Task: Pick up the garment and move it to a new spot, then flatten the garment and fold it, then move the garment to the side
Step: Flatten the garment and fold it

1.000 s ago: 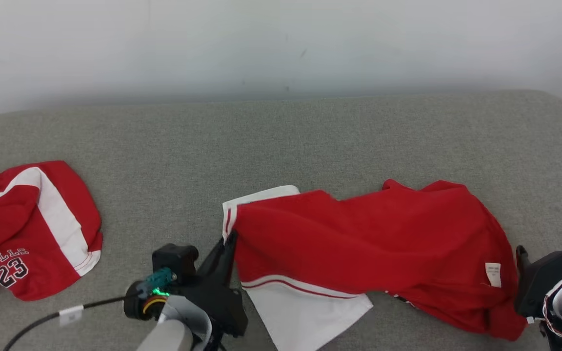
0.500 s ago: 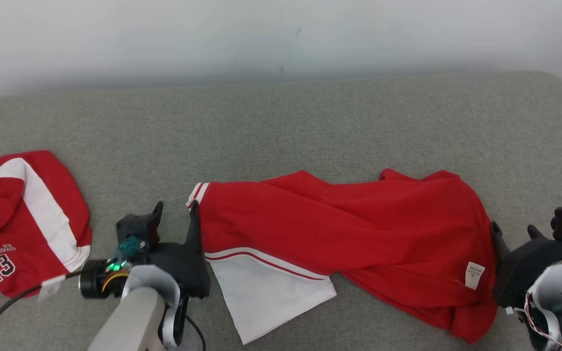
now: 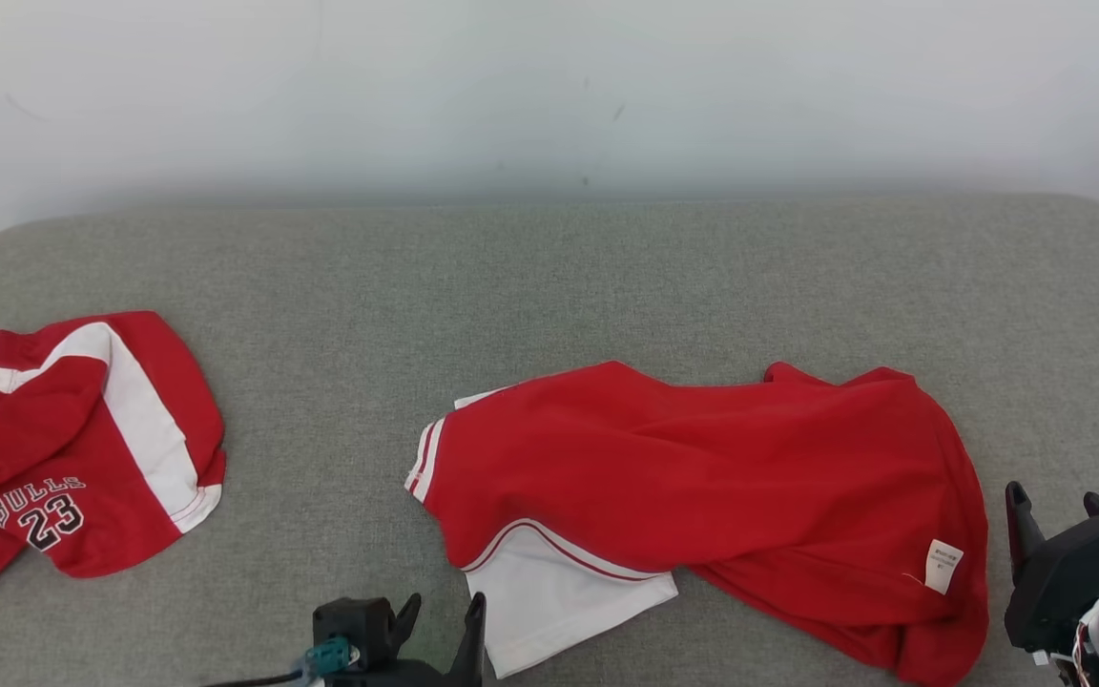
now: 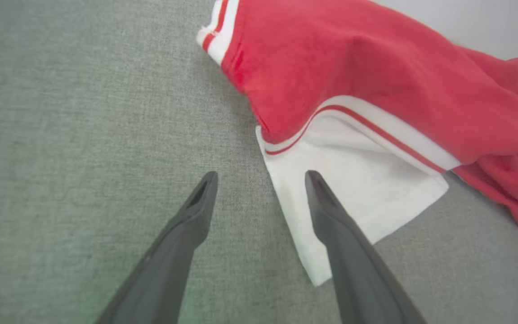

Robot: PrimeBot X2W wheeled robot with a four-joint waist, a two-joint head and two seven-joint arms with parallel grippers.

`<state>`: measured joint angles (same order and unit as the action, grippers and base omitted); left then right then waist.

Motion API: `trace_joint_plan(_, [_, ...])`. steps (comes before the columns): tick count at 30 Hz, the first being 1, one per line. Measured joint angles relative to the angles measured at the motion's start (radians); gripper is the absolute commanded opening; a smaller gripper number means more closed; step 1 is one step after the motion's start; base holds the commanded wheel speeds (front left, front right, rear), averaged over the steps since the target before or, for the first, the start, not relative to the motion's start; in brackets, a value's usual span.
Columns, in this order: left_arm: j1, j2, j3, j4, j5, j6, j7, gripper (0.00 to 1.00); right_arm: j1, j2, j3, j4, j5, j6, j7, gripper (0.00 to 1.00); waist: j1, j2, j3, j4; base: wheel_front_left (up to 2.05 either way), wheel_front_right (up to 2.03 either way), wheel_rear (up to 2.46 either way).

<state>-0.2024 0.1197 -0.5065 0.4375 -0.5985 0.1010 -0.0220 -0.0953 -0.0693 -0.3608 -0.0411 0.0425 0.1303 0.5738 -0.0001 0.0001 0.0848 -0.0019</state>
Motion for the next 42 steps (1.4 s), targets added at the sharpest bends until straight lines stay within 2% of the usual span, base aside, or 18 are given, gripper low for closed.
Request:
trace_joint_plan(5, [0.06,0.026,-0.017,-0.133,0.018,0.063,0.059,1.0,0.017,0.01,0.002,-0.015,0.0,0.0,0.013,1.0,0.0,0.0,-0.01,-0.001,0.0,0.0,0.0])
trace_joint_plan(9, [0.092,0.029,-0.05,-0.179,0.021,0.076,0.112,1.0,0.021,0.013,-0.001,-0.026,0.0,0.0,0.017,1.0,0.0,-0.0001,-0.014,-0.003,0.0,0.0,0.0])
trace_joint_plan(13, [0.091,0.032,-0.085,-0.163,0.052,0.096,0.158,1.0,0.021,0.016,0.005,-0.027,0.0,0.0,0.023,1.0,0.0,0.0,-0.013,-0.009,0.0,0.0,0.0])
trace_joint_plan(15, [0.088,0.028,-0.094,-0.156,0.052,0.101,0.177,0.92,0.021,0.016,0.009,-0.024,0.0,0.0,0.023,1.0,0.0,0.0,-0.011,-0.014,0.0,0.0,0.0])
trace_joint_plan(17, [0.083,0.026,-0.1,-0.146,0.052,0.105,0.193,0.72,0.019,0.016,0.012,-0.021,0.0,0.0,0.024,1.0,0.0,0.0,-0.009,-0.018,0.0,0.0,0.0])
trace_joint_plan(18, [0.08,0.026,-0.1,-0.141,0.052,0.109,0.201,0.58,0.018,0.016,0.013,-0.019,0.0,0.0,0.023,1.0,0.0,0.0,-0.008,-0.02,0.0,0.0,0.0])
trace_joint_plan(19, [0.078,0.026,-0.1,-0.136,0.051,0.11,0.207,0.58,0.017,0.017,0.014,-0.017,0.0,0.0,0.023,1.0,0.0,0.0,-0.007,-0.022,0.0,0.0,0.0])
trace_joint_plan(21, [0.078,0.025,-0.102,-0.13,0.048,0.11,0.213,0.51,0.017,0.017,0.014,-0.012,0.001,0.0,0.022,1.0,0.0,0.0,-0.006,-0.024,0.0,0.0,0.0])
trace_joint_plan(23, [0.076,0.021,-0.105,-0.124,0.044,0.109,0.218,0.49,0.017,0.017,0.014,-0.008,0.001,0.0,0.021,1.0,0.0,0.0,-0.006,-0.026,0.0,0.0,0.0])
trace_joint_plan(25, [0.073,0.019,-0.106,-0.118,0.044,0.109,0.218,0.4,0.016,0.017,0.015,-0.005,0.001,0.0,0.019,1.0,0.0,0.0,-0.006,-0.027,0.0,0.0,0.0])
trace_joint_plan(29, [0.061,0.012,-0.104,-0.097,0.036,0.105,0.213,0.37,0.012,0.017,0.021,0.007,0.001,0.0,0.018,1.0,0.0,0.0,-0.004,-0.028,0.0,0.0,0.0])
trace_joint_plan(31, [0.054,0.01,-0.1,-0.089,0.036,0.104,0.198,0.0,0.005,0.017,0.024,0.023,0.001,0.0,0.016,1.0,0.0,0.0,-0.003,-0.027,0.0,0.0,0.0])
trace_joint_plan(36, [0.042,0.01,-0.096,-0.064,0.034,0.101,0.181,0.0,-0.042,0.018,0.018,0.098,-0.006,0.0,0.042,1.0,0.0,-0.0001,0.002,-0.024,0.0,0.0,0.0])
trace_joint_plan(39, [0.038,0.015,-0.091,-0.055,0.032,0.093,0.171,0.0,-0.068,0.0,-0.032,0.189,-0.074,0.0,0.099,1.0,0.0001,0.0,0.005,-0.013,0.0,0.0,0.0])
trace_joint_plan(42, [0.036,0.014,-0.092,-0.053,0.029,0.092,0.167,0.0,-0.074,-0.004,-0.055,0.224,-0.089,0.0,0.112,1.0,0.0,-0.0001,0.007,0.0,0.0,0.0,0.0])
